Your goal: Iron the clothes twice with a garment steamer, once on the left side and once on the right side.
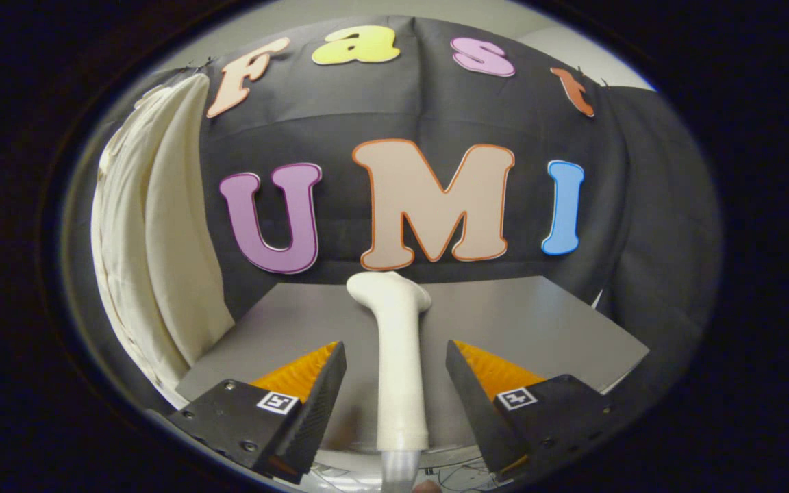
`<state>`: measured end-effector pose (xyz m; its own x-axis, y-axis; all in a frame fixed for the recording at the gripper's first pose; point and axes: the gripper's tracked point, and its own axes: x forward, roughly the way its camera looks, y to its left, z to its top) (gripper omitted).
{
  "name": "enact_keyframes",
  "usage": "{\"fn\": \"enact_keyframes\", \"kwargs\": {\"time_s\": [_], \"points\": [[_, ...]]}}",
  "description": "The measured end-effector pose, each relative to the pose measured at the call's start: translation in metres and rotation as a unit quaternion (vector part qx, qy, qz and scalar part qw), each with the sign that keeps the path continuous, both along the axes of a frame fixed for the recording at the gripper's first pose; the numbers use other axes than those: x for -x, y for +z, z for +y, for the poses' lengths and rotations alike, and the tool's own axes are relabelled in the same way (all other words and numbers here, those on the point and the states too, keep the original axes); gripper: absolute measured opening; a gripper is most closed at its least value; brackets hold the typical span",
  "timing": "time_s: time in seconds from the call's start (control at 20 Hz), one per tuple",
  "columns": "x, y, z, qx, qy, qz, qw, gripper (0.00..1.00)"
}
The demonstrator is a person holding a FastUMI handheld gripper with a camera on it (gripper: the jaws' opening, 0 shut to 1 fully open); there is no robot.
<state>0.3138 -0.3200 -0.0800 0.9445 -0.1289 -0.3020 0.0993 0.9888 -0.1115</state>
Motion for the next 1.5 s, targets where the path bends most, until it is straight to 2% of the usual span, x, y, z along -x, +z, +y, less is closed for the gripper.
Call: {"fn": "enact_keyframes", "kwargs": {"time_s": [0.25,0.5,0.7,0.85,1.1,1.3,1.5], "points": [[-0.017,-0.033,-0.007,-0.013,-0.014,0.054,0.998,0.68],[-0.022,-0.034,-0.006,-0.005,-0.007,0.049,0.999,0.51],[-0.02,-0.03,-0.008,-0.03,-0.011,0.051,0.998,0.37],[-0.01,-0.009,-0.001,-0.04,-0.001,0.018,0.999,0.35],[0.032,0.029,0.035,-0.045,0.015,-0.024,0.999,0.34],[0.077,0.064,0.093,-0.069,0.013,-0.058,0.996,0.34],[0.124,0.088,0.167,-0.048,-0.009,-0.087,0.995,0.33]]}}
